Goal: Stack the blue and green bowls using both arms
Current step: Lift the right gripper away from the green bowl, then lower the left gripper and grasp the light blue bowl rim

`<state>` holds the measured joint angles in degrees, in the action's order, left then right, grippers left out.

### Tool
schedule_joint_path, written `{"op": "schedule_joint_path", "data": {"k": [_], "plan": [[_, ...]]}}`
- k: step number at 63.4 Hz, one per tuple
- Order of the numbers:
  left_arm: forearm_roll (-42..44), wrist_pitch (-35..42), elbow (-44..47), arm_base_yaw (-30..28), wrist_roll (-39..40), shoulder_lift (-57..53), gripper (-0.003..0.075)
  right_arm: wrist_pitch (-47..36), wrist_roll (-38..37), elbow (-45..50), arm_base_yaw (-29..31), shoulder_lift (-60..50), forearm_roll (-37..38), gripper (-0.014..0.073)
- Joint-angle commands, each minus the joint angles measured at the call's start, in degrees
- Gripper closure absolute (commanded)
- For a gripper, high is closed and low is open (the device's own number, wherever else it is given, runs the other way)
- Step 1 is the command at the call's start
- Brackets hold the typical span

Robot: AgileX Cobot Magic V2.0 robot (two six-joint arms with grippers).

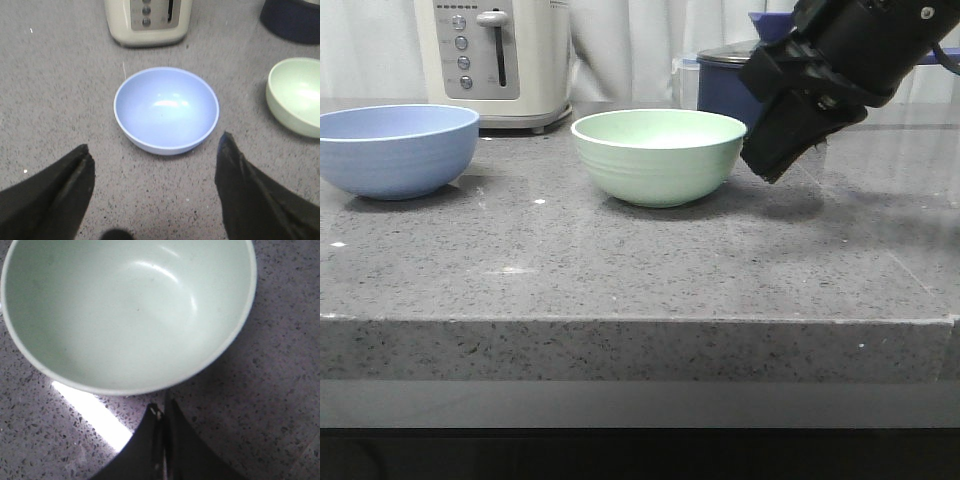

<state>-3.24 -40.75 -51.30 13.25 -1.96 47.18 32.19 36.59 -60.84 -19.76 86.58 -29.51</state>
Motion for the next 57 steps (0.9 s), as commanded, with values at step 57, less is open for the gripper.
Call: {"op": "schedule_joint_path", "data": {"k": [57], "plan": [[3.2,-11.3,-29.8,-5.6,2.3,42.4,0.0302,-2.0,0.6,-1.3,0.1,-2.0,-1.6,0.0658]]}}
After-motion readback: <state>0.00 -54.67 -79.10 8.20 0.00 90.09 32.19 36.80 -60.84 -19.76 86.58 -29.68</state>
